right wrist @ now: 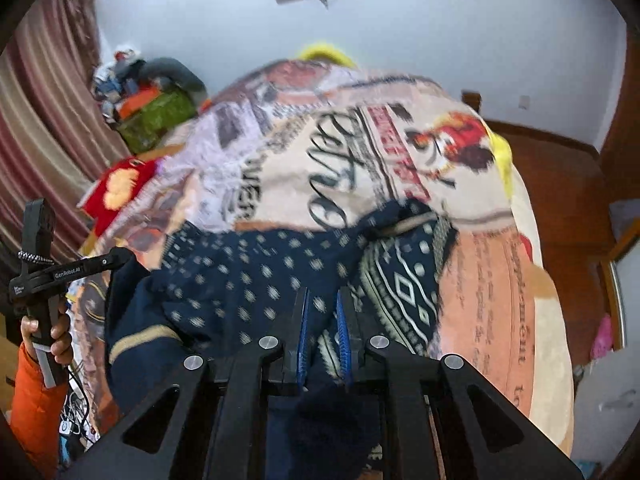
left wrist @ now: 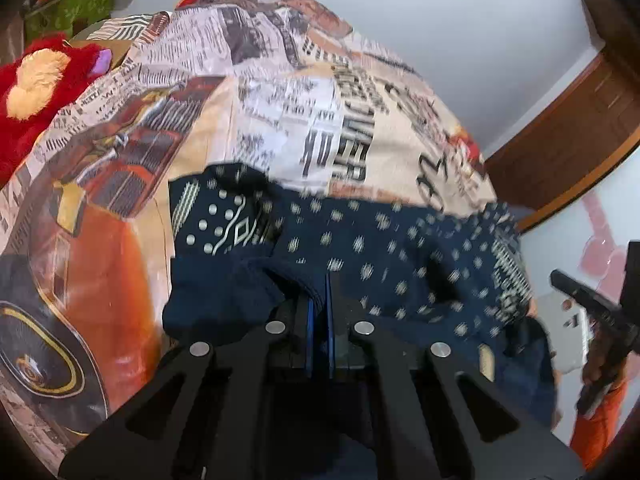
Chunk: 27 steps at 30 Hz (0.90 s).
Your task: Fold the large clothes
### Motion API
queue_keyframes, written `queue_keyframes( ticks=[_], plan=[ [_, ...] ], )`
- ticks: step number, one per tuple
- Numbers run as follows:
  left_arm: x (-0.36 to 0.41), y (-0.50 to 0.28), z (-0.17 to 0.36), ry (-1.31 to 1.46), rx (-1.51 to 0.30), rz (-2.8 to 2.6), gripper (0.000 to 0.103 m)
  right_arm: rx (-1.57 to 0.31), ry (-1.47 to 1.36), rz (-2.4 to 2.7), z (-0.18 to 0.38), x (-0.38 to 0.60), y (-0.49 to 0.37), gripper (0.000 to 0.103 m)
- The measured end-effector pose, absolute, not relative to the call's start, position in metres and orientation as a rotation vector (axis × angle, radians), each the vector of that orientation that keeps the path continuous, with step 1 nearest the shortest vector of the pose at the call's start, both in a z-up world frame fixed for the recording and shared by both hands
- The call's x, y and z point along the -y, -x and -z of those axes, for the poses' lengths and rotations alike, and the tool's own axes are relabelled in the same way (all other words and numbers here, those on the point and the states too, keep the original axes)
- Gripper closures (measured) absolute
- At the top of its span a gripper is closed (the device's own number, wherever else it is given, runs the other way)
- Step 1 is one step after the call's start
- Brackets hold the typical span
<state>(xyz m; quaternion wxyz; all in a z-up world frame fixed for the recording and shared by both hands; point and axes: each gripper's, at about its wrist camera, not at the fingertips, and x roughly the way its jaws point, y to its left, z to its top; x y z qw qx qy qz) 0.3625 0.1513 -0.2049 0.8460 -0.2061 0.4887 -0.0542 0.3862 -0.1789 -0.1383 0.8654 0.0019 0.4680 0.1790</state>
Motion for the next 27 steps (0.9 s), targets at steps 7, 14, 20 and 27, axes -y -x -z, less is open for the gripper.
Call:
queue_keyframes(
  ticks=[7, 14, 20, 27],
  plan=[
    [-0.134, -0.335, 0.193, 0.306, -1.0, 0.119, 0.099, -0.871, 0.067, -0.32, 0.126, 0.181, -0.345, 0.032],
    [-0.139, -0.305, 0.183, 0.321, -0.97, 0.141, 0.099, -0.846, 0.187, -0.269, 0.11, 0.179, -0.291, 0.03],
    [-0.143, -0.279, 0.183, 0.338, -0.959, 0.165, 0.099, -0.979, -0.036, -0.286, 0.136, 0.199, -0.253, 0.03],
    [-0.148, -0.26, 0.192, 0.361, -0.977, 0.196, 0.099, -1.033, -0.151, -0.303, 0.16, 0.194, -0.217, 0.03]
  ],
)
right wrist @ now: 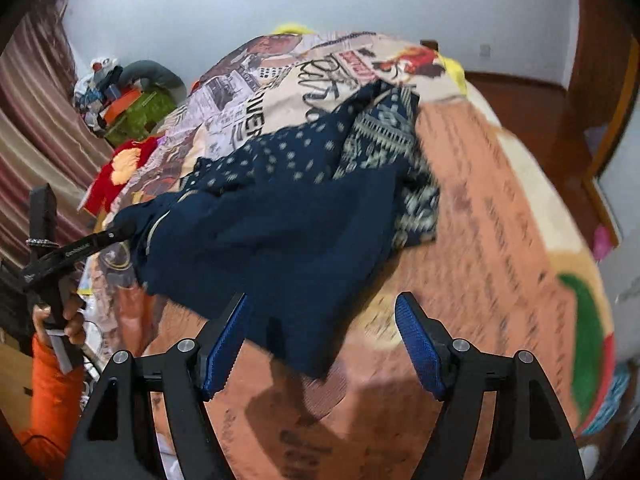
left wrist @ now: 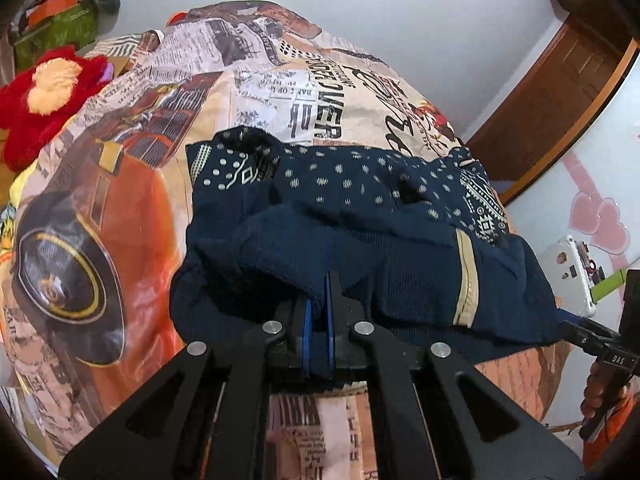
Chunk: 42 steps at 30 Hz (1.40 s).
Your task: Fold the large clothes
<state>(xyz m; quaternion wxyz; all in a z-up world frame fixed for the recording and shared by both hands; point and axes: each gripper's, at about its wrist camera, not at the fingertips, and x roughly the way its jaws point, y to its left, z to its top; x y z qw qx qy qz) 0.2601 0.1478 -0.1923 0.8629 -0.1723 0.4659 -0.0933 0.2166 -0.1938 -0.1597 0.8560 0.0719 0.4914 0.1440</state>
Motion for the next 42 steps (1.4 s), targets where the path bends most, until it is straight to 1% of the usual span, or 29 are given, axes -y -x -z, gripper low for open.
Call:
queue_keyframes(
  ticks=[3, 6, 7, 8, 9, 10, 11, 12, 13, 16, 19, 25, 32, 37, 42],
  plan=[
    [-0.147, -0.255, 0.196, 0.359, -0.986, 0.204, 0.099, -1.046, -0.133, -0.3, 0.167, 0.184, -0.212, 0.03],
    [-0.145, -0.251, 0.197, 0.344, -0.988, 0.204, 0.099, -1.052, -0.131, -0.295, 0.171, 0.179, -0.215, 0.035],
    [-0.144, -0.249, 0.197, 0.339, -0.988, 0.203, 0.099, -1.049, -0.132, -0.299, 0.171, 0.178, -0.216, 0.041],
    [-0.143, -0.248, 0.198, 0.334, -0.989, 0.203, 0.099, -1.051, -0.136, -0.31, 0.172, 0.177, -0.217, 0.045],
    [-0.143, -0.247, 0.198, 0.332, -0.991, 0.201, 0.099, -1.054, -0.137, -0.32, 0.172, 0.175, -0.218, 0.054],
    [-0.142, -0.247, 0.199, 0.331, -0.993, 0.198, 0.099, -1.058, -0.137, -0.328, 0.173, 0.174, -0.219, 0.061],
    [-0.142, -0.246, 0.199, 0.331, -0.994, 0.196, 0.099, -1.059, -0.13, -0.332, 0.174, 0.173, -0.22, 0.064],
    [-0.142, -0.246, 0.2, 0.33, -0.996, 0.194, 0.099, -1.057, -0.124, -0.335, 0.174, 0.172, -0.221, 0.07],
    [-0.141, -0.245, 0.2, 0.328, -0.998, 0.192, 0.099, -1.058, -0.114, -0.34, 0.174, 0.171, -0.222, 0.08],
    [-0.139, -0.245, 0.198, 0.32, -0.994, 0.187, 0.099, -1.054, -0.111, -0.363, 0.174, 0.172, -0.227, 0.091],
    [-0.137, -0.246, 0.191, 0.308, -0.974, 0.182, 0.099, -1.021, -0.115, -0.387, 0.166, 0.173, -0.234, 0.095],
    [-0.136, -0.258, 0.172, 0.293, -0.921, 0.157, 0.099, -0.935, -0.059, -0.437, 0.141, 0.168, -0.259, 0.096],
    [-0.144, -0.291, 0.16, 0.296, -0.891, 0.122, 0.099, -0.869, -0.038, -0.429, 0.126, 0.171, -0.319, 0.098],
    [-0.161, -0.324, 0.176, 0.341, -0.921, 0.071, 0.1, -0.851, -0.03, -0.388, 0.127, 0.178, -0.362, 0.098],
    [-0.165, -0.342, 0.207, 0.358, -1.01, 0.057, 0.1, -0.899, -0.039, -0.382, 0.139, 0.183, -0.39, 0.098]
  ],
)
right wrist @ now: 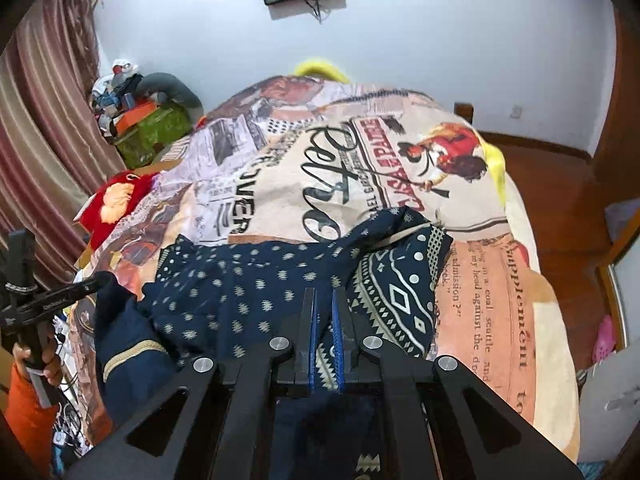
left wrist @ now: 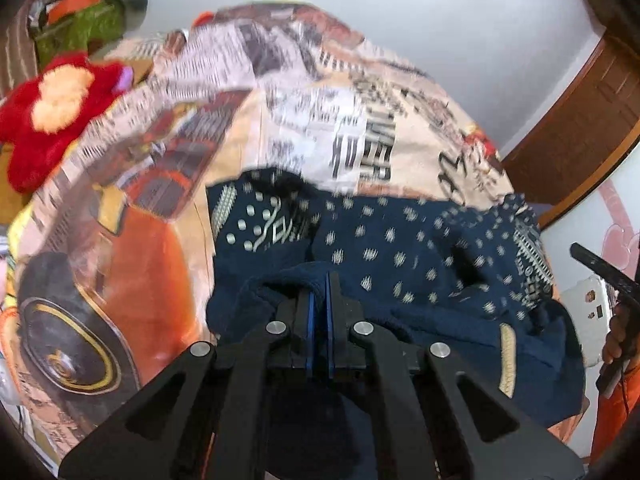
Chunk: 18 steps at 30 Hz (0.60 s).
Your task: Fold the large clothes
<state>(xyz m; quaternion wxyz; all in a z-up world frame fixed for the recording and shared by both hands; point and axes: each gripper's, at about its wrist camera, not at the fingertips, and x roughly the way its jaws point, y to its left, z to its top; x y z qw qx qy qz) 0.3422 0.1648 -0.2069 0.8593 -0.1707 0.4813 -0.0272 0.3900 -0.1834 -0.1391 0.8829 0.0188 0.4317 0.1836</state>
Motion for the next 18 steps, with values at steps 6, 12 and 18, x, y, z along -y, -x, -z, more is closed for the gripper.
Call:
queue_keyframes(
  ticks=[6, 12, 18],
  plan=[
    [-0.137, -0.324, 0.206, 0.2, -1.026, 0.084, 0.099, -0.908, 0.019, -0.424, 0.137, 0.182, -0.362, 0.098],
    [-0.13, -0.292, 0.186, 0.178, -1.018, 0.108, 0.067, -0.969, 0.024, -0.441, 0.134, 0.178, -0.329, 0.097],
    [-0.136, -0.252, 0.172, 0.192, -0.984, 0.083, 0.052, -0.981, 0.016, -0.438, 0.132, 0.179, -0.293, 0.097]
  ],
)
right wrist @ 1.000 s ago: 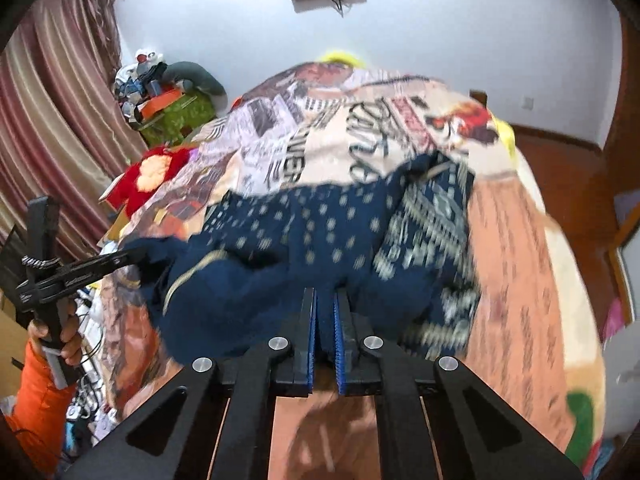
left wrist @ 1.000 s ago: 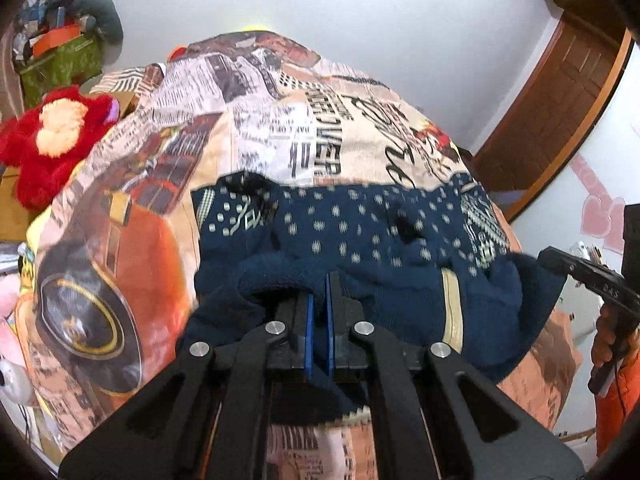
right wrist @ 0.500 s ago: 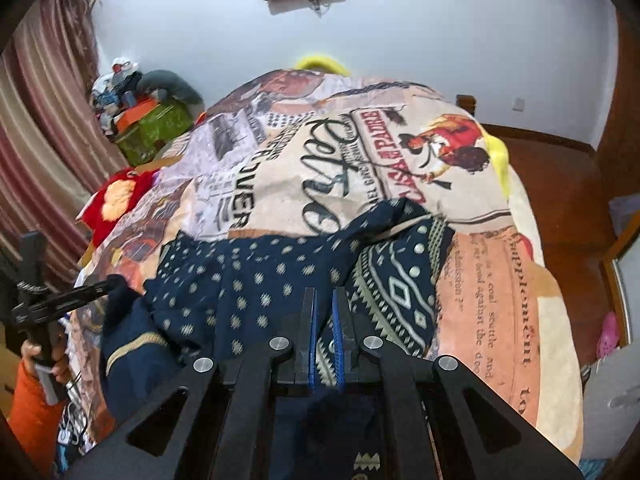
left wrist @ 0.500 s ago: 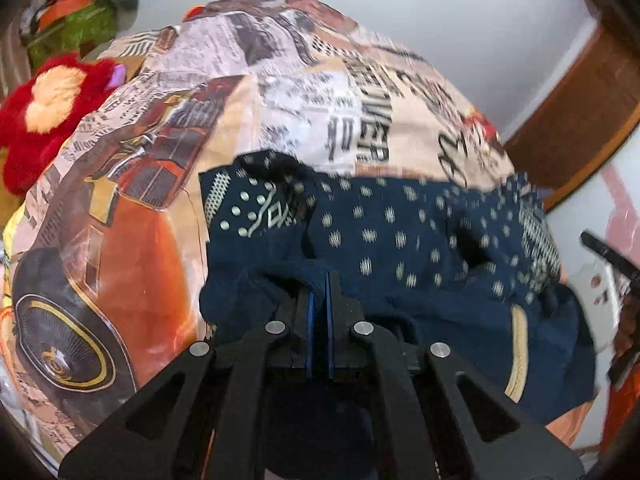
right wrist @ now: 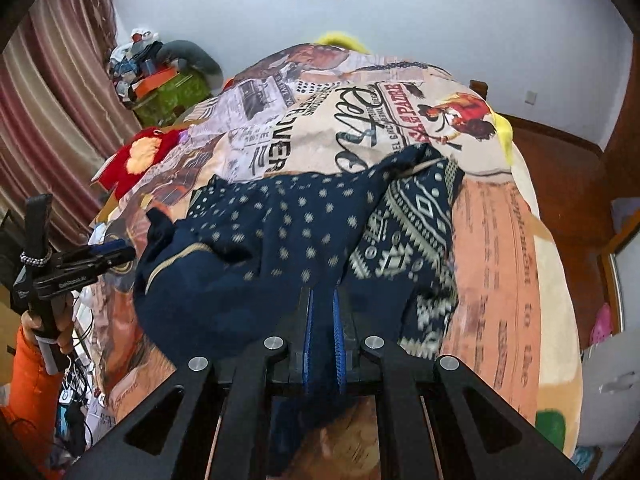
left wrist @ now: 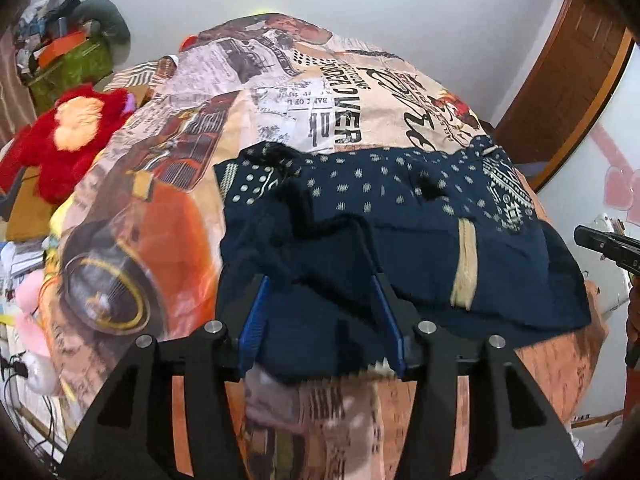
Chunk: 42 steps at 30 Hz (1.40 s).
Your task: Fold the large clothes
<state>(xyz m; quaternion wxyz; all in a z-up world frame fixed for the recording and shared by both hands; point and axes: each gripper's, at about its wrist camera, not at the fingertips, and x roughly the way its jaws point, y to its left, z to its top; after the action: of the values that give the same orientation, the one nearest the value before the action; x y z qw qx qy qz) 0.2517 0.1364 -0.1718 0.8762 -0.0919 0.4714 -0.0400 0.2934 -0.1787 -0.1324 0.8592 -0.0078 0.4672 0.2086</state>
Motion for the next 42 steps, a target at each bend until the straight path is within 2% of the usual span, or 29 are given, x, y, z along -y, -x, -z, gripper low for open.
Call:
queue_keyframes(
  ticks=[8, 9, 11, 12, 13, 21, 23, 26, 28, 31, 34, 42],
  plan=[
    [-0.117, -0.216, 0.183, 0.209, -1.017, 0.129, 0.05, -1.003, -0.055, -0.399, 0.14, 0.193, -0.254, 0.096],
    [-0.11, -0.214, 0.184, 0.212, -1.022, 0.147, 0.05, -1.005, -0.063, -0.394, 0.141, 0.195, -0.249, 0.092],
    [-0.097, -0.213, 0.185, 0.207, -1.03, 0.183, 0.05, -0.999, -0.065, -0.382, 0.142, 0.197, -0.24, 0.069],
    [-0.088, -0.211, 0.185, 0.195, -1.031, 0.197, 0.05, -0.987, -0.071, -0.379, 0.142, 0.199, -0.236, 0.045],
    [-0.077, -0.211, 0.186, 0.175, -1.031, 0.212, 0.05, -0.963, -0.082, -0.385, 0.141, 0.201, -0.23, 0.035],
    [-0.047, -0.208, 0.191, 0.156, -1.047, 0.238, 0.05, -1.017, -0.187, -0.432, 0.161, 0.201, -0.226, 0.035],
    [-0.047, -0.207, 0.193, 0.155, -1.058, 0.232, 0.05, -1.052, -0.193, -0.437, 0.174, 0.197, -0.231, 0.04],
    [-0.051, -0.206, 0.194, 0.139, -1.056, 0.209, 0.05, -1.04, -0.177, -0.45, 0.18, 0.188, -0.234, 0.057],
    [-0.057, -0.205, 0.194, 0.141, -1.055, 0.19, 0.05, -1.04, -0.166, -0.469, 0.184, 0.181, -0.237, 0.077],
    [-0.068, -0.206, 0.195, 0.16, -1.055, 0.166, 0.05, -1.037, -0.161, -0.48, 0.187, 0.176, -0.24, 0.091],
    [-0.079, -0.209, 0.195, 0.168, -1.049, 0.139, 0.05, -1.002, -0.159, -0.495, 0.177, 0.174, -0.243, 0.096],
    [-0.104, -0.231, 0.186, 0.131, -0.998, 0.078, 0.05, -0.889, -0.162, -0.542, 0.133, 0.175, -0.283, 0.098]
  ],
)
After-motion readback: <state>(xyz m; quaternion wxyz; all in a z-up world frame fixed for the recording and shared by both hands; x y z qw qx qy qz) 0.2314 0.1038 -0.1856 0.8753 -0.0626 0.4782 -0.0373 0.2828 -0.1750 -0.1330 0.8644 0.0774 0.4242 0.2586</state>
